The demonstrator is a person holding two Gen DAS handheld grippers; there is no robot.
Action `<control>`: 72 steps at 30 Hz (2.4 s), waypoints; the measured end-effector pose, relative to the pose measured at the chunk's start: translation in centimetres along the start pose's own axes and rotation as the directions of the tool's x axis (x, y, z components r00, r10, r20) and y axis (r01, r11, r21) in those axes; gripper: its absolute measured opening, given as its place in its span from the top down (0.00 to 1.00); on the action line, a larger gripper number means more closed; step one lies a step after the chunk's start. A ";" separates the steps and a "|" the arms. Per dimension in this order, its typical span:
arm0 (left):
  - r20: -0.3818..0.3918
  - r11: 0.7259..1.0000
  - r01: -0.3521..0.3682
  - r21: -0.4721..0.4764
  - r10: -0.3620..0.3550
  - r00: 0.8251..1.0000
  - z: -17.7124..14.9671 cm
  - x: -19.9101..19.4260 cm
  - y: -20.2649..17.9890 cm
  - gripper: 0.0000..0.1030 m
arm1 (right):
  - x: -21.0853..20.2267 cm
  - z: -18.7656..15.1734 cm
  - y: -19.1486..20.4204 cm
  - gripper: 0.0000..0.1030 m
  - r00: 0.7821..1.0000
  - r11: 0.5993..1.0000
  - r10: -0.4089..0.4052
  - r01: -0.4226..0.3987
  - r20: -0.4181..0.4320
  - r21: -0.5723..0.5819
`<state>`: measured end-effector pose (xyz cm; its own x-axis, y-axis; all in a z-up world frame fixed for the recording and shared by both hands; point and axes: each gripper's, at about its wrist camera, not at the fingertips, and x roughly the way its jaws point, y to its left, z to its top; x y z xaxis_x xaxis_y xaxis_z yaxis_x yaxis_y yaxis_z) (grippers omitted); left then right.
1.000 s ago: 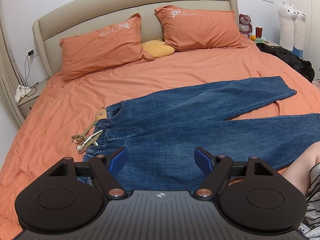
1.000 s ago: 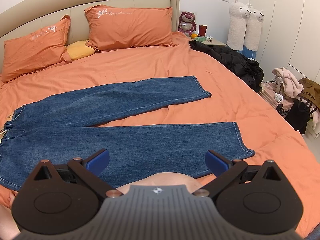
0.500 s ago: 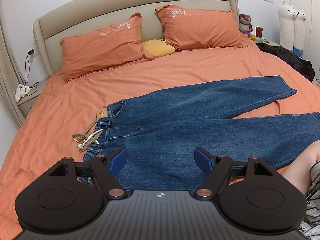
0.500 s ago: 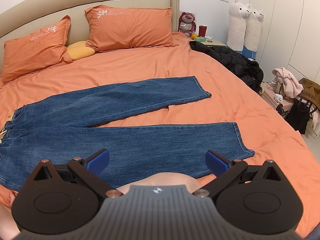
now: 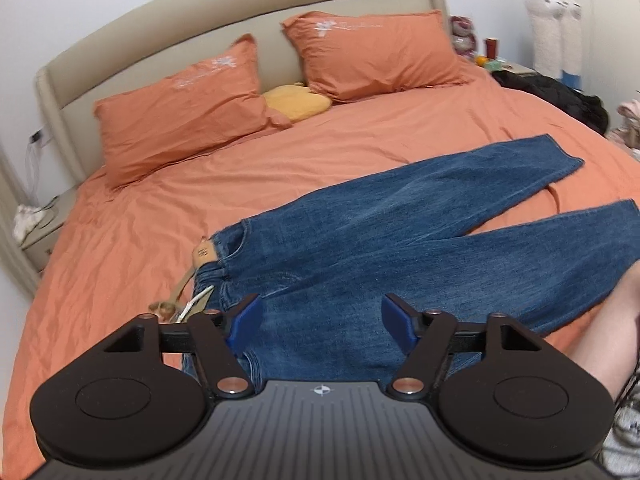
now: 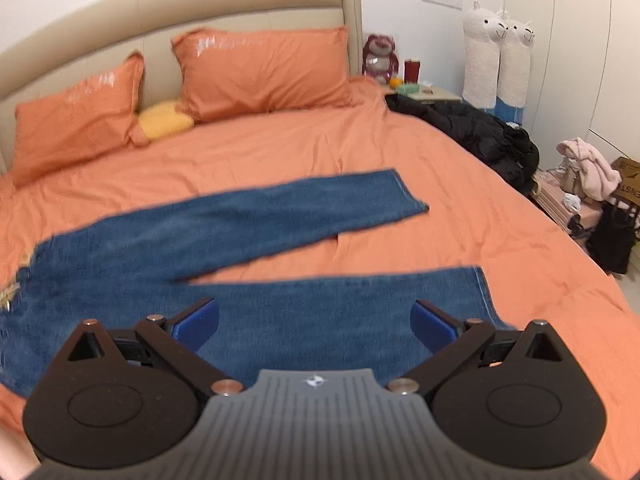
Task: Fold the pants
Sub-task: 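Grasp the hem of one jeans leg with the left gripper while the right gripper grasps the other hem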
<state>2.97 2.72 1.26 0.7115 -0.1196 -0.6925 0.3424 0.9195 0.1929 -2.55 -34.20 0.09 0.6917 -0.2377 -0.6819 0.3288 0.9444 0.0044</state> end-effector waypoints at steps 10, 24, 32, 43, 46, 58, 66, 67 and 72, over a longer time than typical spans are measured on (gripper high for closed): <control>-0.228 0.902 0.201 0.383 -0.119 0.966 -0.4 5.6 1.7 0.29 | 6.1 3.5 -6.1 0.07 0.998 0.970 -0.042 0.050 0.037 -0.240; -0.621 0.596 0.512 0.618 -0.029 0.783 -7.7 17.0 -5.4 0.26 | 15.5 0.6 -16.4 0.66 0.973 0.952 -0.171 0.122 -0.156 -0.282; -0.629 0.517 0.513 0.685 0.064 0.775 -10.6 19.8 -9.2 0.27 | 17.1 -3.0 -17.1 0.66 0.960 0.903 -0.105 -0.017 -0.260 -0.430; -0.477 0.664 0.311 0.680 0.078 0.875 -9.1 17.1 -7.3 0.94 | 18.4 -7.5 -15.2 0.55 0.930 0.738 -0.022 -0.233 -0.367 -0.634; -0.418 0.718 0.249 0.650 0.064 0.906 -7.3 15.6 -5.9 0.94 | 18.9 -8.6 -14.2 0.47 0.944 0.661 -0.048 -0.215 -0.326 -0.719; -0.241 0.862 0.079 0.501 0.051 0.969 -4.1 12.4 -2.6 0.93 | 16.5 -9.4 -13.0 1.00 0.946 0.583 -0.041 -0.238 -0.321 -0.777; -0.146 0.908 0.009 0.420 0.057 0.988 -1.4 10.7 -4.9 0.93 | 13.8 -4.7 -11.8 1.00 0.989 0.620 -0.085 -0.041 -0.119 -0.783; -0.130 0.909 0.001 0.417 0.059 0.990 -0.8 10.6 -4.7 0.93 | 13.8 -3.5 -11.7 1.00 0.993 0.639 -0.092 -0.002 -0.079 -0.769; -0.050 0.907 -0.056 0.416 0.084 0.995 2.9 11.7 -3.7 0.94 | 14.0 2.8 -9.6 1.00 0.984 0.673 -0.150 0.176 0.101 -0.718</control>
<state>11.80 -3.21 -5.50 0.7061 -0.0229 -0.7078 0.5266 0.6852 0.5032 5.81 -47.25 -7.45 0.6955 -0.3986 -0.5978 -0.1187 0.7568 -0.6427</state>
